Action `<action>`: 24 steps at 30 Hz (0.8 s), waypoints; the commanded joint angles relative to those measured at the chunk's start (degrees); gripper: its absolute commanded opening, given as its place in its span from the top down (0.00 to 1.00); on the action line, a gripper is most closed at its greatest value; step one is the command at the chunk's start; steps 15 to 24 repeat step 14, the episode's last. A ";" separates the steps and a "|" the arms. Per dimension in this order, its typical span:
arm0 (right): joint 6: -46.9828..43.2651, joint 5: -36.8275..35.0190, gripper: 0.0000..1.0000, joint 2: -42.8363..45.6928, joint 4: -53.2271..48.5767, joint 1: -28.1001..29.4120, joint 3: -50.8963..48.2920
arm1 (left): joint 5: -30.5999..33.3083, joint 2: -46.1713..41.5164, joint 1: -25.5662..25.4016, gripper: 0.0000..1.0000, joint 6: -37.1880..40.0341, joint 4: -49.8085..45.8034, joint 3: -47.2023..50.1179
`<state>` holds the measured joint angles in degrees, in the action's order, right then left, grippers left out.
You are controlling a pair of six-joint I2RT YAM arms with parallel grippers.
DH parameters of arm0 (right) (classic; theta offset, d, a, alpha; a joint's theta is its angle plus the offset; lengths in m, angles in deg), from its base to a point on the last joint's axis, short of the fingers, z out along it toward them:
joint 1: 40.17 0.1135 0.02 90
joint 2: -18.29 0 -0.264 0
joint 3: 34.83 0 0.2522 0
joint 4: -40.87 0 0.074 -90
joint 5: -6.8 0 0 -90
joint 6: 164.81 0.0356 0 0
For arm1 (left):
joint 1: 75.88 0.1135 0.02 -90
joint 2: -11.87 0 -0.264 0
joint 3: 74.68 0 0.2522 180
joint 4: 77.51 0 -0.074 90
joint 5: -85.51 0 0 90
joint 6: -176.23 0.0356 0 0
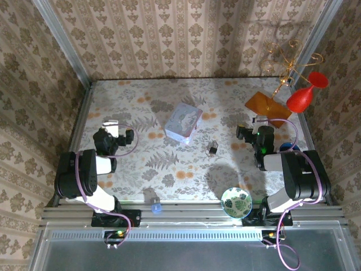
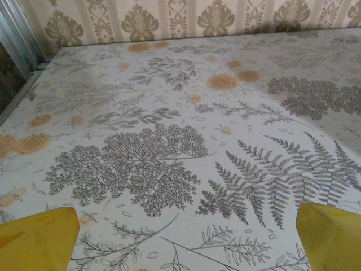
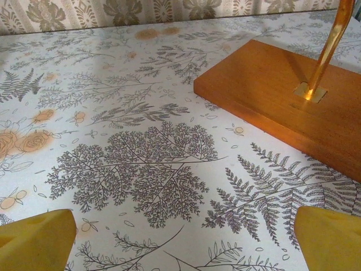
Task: Unlock a padlock with a key
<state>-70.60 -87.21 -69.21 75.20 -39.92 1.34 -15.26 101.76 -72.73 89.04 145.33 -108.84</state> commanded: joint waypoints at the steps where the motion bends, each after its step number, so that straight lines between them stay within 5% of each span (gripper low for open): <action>1: -1.04 0.18 0.00 0.12 0.66 -0.25 0.83 | -1.42 -0.57 -0.86 0.00 1.45 -1.58 -1.14; 24: -1.13 -0.10 0.00 0.05 0.60 -0.16 0.88 | 0.22 -0.61 -1.40 0.00 1.50 -1.56 -1.00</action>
